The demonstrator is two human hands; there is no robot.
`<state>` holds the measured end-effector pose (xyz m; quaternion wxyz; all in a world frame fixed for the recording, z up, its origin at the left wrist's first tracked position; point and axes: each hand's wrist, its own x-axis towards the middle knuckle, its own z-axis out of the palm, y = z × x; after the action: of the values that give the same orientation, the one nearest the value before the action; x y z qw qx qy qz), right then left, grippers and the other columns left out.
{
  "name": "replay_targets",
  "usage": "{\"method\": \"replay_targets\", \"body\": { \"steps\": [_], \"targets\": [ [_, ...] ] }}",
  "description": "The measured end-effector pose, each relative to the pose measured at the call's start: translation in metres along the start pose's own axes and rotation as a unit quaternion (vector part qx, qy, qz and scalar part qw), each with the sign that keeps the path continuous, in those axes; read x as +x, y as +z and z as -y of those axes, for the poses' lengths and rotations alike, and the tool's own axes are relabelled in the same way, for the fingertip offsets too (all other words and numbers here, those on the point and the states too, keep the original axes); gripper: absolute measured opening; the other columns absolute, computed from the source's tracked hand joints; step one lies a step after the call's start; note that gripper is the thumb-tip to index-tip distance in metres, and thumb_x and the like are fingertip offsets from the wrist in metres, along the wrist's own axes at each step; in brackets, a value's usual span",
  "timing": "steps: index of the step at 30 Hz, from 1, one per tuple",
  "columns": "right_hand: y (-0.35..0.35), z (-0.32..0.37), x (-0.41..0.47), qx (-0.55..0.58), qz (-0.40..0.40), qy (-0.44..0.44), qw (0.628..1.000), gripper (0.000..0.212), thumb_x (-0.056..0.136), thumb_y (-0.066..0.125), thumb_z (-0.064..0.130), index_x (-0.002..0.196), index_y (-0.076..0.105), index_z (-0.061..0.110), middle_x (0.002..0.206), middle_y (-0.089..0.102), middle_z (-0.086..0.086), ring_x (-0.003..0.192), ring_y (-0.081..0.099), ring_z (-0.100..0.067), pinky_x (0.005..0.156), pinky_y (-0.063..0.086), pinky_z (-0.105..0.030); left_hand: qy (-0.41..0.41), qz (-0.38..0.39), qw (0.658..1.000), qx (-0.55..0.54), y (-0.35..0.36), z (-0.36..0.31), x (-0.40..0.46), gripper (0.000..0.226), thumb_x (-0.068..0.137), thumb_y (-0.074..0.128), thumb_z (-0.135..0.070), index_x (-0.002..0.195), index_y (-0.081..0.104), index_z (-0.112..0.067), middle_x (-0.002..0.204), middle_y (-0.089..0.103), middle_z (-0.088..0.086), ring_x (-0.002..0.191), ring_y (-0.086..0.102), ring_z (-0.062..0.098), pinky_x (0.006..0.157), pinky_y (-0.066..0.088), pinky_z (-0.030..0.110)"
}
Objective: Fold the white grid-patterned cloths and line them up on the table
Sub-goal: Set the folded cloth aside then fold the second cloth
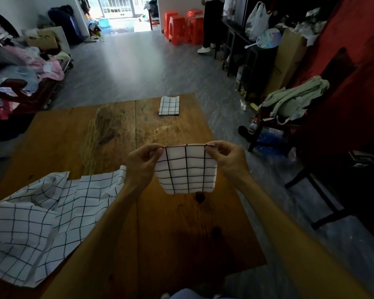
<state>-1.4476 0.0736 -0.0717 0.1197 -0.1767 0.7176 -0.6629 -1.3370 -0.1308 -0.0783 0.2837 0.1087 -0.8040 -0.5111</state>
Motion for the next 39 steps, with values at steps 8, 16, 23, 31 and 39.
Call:
{"method": "replay_targets", "body": {
  "steps": [8,16,23,31,39],
  "targets": [
    [0.000,-0.002,0.003,0.016,-0.008,0.010,1.000,0.013,0.081,0.073,0.025,0.088,0.070,0.015,0.089,0.072,-0.008,0.088,0.069,-0.025,0.083,0.057,-0.040,-0.005,0.009,1.000,0.006,0.001,-0.005,-0.001,0.021,0.091,0.058,-0.009,0.110,0.061,-0.017,0.099,0.062,-0.014,0.089,0.061,-0.008,0.072,0.049,0.009],
    [-0.008,-0.002,0.003,0.025,-0.008,0.024,0.999,0.010,0.079,0.075,0.024,0.084,0.069,0.017,0.089,0.071,-0.013,0.083,0.066,-0.023,0.082,0.055,-0.043,-0.042,0.000,0.999,0.023,0.007,0.004,-0.007,0.016,0.086,0.064,-0.009,0.102,0.067,-0.008,0.091,0.065,-0.011,0.085,0.063,-0.005,0.072,0.050,0.010],
    [-0.012,0.001,0.000,0.035,0.003,0.037,0.999,0.016,0.080,0.073,0.024,0.090,0.072,0.012,0.091,0.073,-0.010,0.089,0.069,-0.028,0.080,0.058,-0.039,-0.016,0.023,0.999,0.015,0.008,-0.007,-0.004,0.023,0.091,0.056,-0.004,0.113,0.062,-0.007,0.094,0.064,-0.010,0.077,0.064,-0.007,0.060,0.048,0.008],
    [-0.016,0.003,0.000,0.039,-0.002,0.043,0.998,0.014,0.081,0.072,0.024,0.089,0.071,0.012,0.094,0.072,-0.016,0.093,0.068,-0.032,0.087,0.055,-0.047,-0.079,0.050,0.995,0.042,0.018,0.009,-0.015,0.030,0.082,0.065,-0.033,0.109,0.064,-0.020,0.098,0.065,-0.009,0.089,0.064,0.011,0.075,0.055,0.030],
    [-0.029,0.002,0.000,0.030,0.005,0.034,0.999,0.036,0.075,0.071,0.037,0.096,0.071,0.007,0.094,0.073,-0.010,0.090,0.070,-0.023,0.084,0.056,-0.039,-0.055,0.020,0.998,-0.018,0.019,-0.002,-0.013,0.014,0.081,0.066,-0.027,0.087,0.068,-0.014,0.069,0.065,-0.005,0.063,0.059,0.006,0.058,0.050,0.021]
  ]
}}
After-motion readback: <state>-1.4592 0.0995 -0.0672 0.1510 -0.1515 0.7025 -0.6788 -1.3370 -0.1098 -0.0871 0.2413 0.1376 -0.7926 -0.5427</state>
